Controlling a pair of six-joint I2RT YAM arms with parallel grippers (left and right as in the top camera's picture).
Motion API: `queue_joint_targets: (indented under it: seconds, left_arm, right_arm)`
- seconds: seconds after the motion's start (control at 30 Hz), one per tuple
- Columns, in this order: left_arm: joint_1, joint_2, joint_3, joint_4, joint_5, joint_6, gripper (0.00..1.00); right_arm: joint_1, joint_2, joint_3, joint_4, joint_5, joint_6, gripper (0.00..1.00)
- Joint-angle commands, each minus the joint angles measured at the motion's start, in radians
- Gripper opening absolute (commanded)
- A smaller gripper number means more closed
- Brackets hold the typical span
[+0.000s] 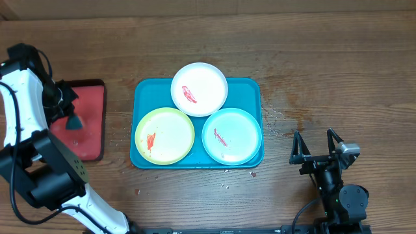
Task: Clean dirty plates on tray and stack at the side
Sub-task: 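Lift the sponge with the left gripper and carry it over the yellow plate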
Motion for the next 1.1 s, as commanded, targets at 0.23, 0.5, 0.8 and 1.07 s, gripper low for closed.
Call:
queue_joint_targets:
  seconds: [0.23,0.5,0.8,1.07]
  left_arm:
    - [-0.076,-0.295,0.199,-0.171,0.173,0.023,0.04]
    - [-0.349,-0.266,-0.022,-0.227,0.192,0.076,0.04]
    - [-0.619,-0.166,-0.4,0.138,0.199,0.031,0.04]
    - [-0.665,-0.073,-0.407,0.218,0.211,-0.04,0.09]
  right_arm:
    - [0.007,-0.01,-0.01,0.003,0.003,-0.007,1.0]
    - [0.007,-0.01,-0.01,0.003,0.003,-0.007,1.0]
    - [0.007,-0.01,-0.01,0.003,0.003,-0.007,1.0]
    - [0.007,-0.01,-0.01,0.003,0.003,-0.007,1.0]
